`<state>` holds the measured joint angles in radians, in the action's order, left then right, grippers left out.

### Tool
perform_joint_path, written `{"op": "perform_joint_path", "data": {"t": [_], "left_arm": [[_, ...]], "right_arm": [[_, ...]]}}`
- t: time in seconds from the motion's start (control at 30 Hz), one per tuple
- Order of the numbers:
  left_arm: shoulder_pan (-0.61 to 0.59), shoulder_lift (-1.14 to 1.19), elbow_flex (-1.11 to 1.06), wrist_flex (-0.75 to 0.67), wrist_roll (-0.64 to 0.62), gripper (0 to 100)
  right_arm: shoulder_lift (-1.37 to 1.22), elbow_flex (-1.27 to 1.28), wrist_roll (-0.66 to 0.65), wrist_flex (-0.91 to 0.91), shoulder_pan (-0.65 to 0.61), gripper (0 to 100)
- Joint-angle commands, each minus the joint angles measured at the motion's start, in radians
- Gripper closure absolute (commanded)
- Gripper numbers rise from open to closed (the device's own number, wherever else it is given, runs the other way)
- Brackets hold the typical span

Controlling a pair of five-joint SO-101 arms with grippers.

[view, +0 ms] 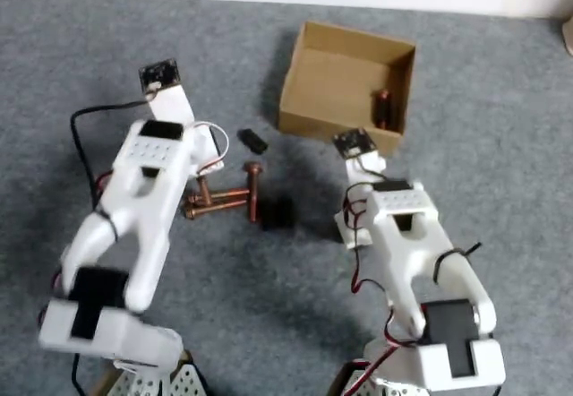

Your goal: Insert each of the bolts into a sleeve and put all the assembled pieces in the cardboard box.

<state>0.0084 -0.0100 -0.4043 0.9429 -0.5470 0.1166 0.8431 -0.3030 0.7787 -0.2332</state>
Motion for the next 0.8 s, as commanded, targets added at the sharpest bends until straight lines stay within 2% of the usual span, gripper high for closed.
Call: {"op": "perform_joint_path", "data": {"t": [0.0, 0.13, 0.3, 0.43, 0.67, 0.77], "left_arm": [[0.067, -0.265, -0.099, 0.006, 0.057, 100], [0.151, -0.492, -0.26, -0.032, 0.132, 100], [0.213, -0.727, -0.453, -0.164, 0.235, 100], [0.245, -0.842, -0.51, -0.224, 0.311, 100], [0.302, -0.871, -0.493, -0.394, 0.304, 100], [0.3, -0.871, -0.495, -0.494, 0.181, 100]], "right_arm": [[0.191, 0.171, 0.009, -0.171, -0.019, 99.3], [0.506, 0.384, 0.006, -0.265, -0.042, 99.4], [0.895, 0.584, 0.006, -0.274, -0.054, 99.4], [1.191, 0.716, 0.005, -0.269, -0.108, 99.4], [1.598, 0.832, 0.008, -0.268, -0.223, 99.4], [1.718, 0.865, 0.012, -0.268, -0.268, 99.4]]}}
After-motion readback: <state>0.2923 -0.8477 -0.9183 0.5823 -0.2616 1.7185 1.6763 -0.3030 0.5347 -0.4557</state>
